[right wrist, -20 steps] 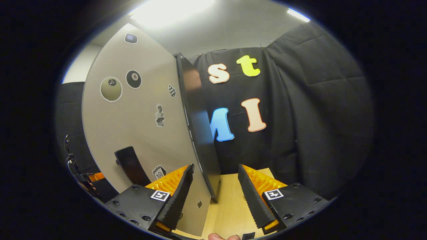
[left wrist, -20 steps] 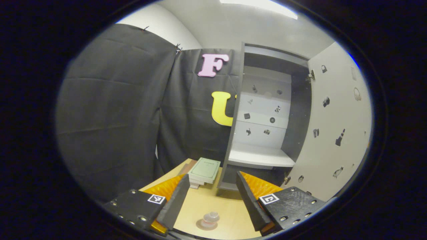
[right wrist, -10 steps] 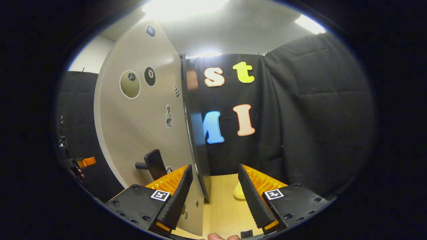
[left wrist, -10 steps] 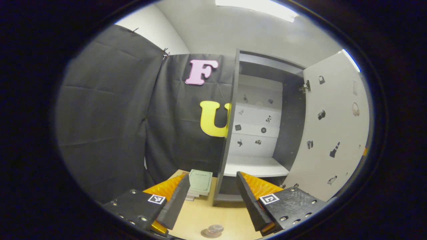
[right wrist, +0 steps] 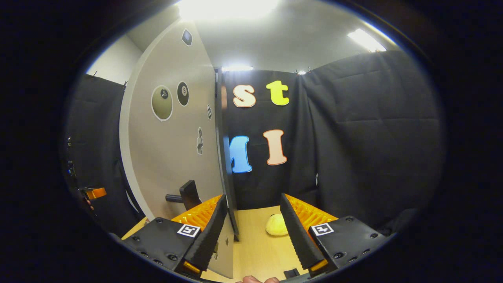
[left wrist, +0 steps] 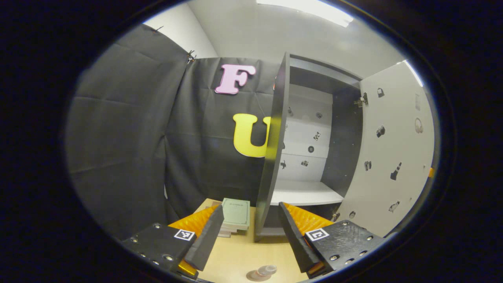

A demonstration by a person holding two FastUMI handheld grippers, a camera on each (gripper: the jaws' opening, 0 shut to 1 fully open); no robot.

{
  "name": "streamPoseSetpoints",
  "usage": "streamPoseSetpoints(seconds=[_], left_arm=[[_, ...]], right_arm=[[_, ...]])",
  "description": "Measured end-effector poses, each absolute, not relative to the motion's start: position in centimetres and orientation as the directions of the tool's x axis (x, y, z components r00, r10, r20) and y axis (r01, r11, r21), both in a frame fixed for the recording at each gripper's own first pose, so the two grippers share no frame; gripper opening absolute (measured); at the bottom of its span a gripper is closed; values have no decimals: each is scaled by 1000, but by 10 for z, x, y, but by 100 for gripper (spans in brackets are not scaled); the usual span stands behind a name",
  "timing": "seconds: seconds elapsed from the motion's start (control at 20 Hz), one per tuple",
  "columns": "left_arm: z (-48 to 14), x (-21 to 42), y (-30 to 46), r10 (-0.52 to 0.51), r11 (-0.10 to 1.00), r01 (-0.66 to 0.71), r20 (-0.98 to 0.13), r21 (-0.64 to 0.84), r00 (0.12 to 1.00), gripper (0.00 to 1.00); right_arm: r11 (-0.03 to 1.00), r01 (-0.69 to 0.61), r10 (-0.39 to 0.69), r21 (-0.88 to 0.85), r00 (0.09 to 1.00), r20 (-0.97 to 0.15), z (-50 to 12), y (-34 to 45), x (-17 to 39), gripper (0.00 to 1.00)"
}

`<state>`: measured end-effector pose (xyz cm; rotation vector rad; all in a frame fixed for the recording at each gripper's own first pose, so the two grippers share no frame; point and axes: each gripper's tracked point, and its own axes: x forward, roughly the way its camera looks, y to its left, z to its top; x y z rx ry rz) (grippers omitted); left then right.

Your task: Open the cabinet door with the right hand, grasp the bottle in the cabinet with the left hand and place it on the coaster, then close the cabinet door with the right hand.

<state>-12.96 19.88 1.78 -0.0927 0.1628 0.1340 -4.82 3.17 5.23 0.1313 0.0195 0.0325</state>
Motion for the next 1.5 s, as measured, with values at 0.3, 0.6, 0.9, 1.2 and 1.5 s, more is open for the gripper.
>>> streamPoseSetpoints(seconds=[0.3,0.6,0.9,1.2,1.5], left_arm=[[11,-137,239,122,988,-137,-174,-73,977,87],[5,-142,274,146,986,-157,-178,-48,973,84],[4,-135,292,135,989,-144,-186,-34,973,84],[-1,-126,294,123,991,-132,-207,-30,970,86],[2,-121,267,104,993,-113,-201,-32,974,88]], right_arm=[[983,-97,98,154,995,2,53,94,-59,80],[975,-160,163,151,987,-5,53,149,-54,80],[957,-236,241,171,970,-12,53,206,-38,80],[926,-335,347,174,937,-42,42,261,-23,80],[926,-326,347,191,934,-90,22,249,-6,88]])
